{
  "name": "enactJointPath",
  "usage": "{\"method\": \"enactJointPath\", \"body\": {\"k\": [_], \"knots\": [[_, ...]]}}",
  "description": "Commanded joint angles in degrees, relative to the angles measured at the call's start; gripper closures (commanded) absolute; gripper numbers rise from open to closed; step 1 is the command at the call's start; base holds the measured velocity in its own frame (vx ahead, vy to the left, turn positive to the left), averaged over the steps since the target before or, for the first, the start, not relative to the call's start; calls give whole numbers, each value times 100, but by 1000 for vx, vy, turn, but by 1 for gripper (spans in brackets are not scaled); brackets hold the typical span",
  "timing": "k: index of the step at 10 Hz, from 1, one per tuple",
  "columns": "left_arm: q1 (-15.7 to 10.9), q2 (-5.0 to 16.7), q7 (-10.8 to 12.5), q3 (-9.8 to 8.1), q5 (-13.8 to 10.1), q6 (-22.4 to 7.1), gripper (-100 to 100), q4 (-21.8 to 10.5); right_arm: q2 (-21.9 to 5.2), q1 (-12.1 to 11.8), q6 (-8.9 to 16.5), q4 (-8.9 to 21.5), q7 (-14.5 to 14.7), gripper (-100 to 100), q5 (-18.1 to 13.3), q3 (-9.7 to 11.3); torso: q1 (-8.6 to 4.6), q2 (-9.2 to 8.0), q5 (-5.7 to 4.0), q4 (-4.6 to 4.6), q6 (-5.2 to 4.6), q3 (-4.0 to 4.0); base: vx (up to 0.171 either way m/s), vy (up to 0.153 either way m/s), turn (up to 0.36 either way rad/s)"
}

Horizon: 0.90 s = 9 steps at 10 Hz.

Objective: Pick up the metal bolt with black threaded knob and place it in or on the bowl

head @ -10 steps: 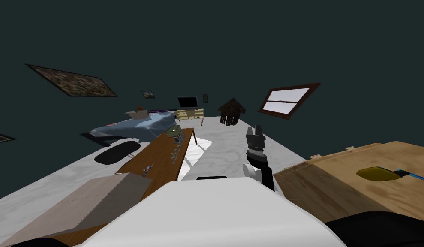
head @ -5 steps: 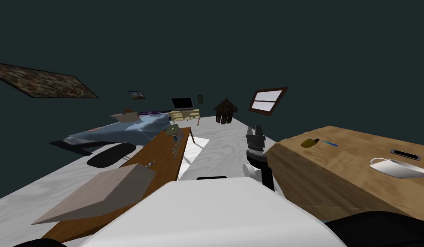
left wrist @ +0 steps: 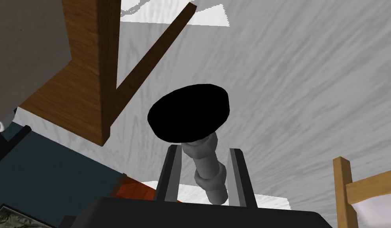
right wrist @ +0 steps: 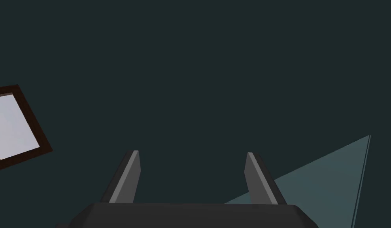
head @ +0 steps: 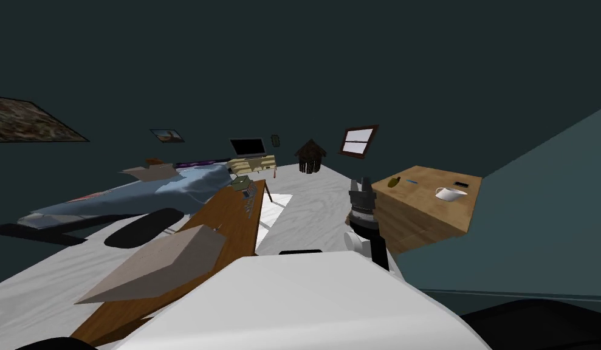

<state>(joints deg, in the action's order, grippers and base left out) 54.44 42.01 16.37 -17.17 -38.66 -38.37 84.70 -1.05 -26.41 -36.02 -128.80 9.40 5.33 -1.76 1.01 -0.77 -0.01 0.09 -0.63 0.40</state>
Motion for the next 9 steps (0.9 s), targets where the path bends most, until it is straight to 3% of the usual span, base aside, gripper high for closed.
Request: {"method": "enactJointPath", "body": {"k": [1,4,5,9], "knots": [[-179,159,-197,72,86,105,100,-139,0,0,0,0,0,0,0,0,0,0,0,0,0,0,-259,159,-288],[-527,402,-576,222,350,315,100,-316,-1,0,0,0,0,0,0,-1,20,5,6,3,-6,-1,-264,178,-310],[-527,402,-576,222,350,315,100,-316,-1,0,0,0,0,0,0,0,24,-1,8,7,-15,4,-200,159,-174],[-946,647,-1000,393,654,563,100,-490,-1,-3,0,0,0,0,0,-1,18,60,13,-2,-18,-28,-157,162,-294]]}}
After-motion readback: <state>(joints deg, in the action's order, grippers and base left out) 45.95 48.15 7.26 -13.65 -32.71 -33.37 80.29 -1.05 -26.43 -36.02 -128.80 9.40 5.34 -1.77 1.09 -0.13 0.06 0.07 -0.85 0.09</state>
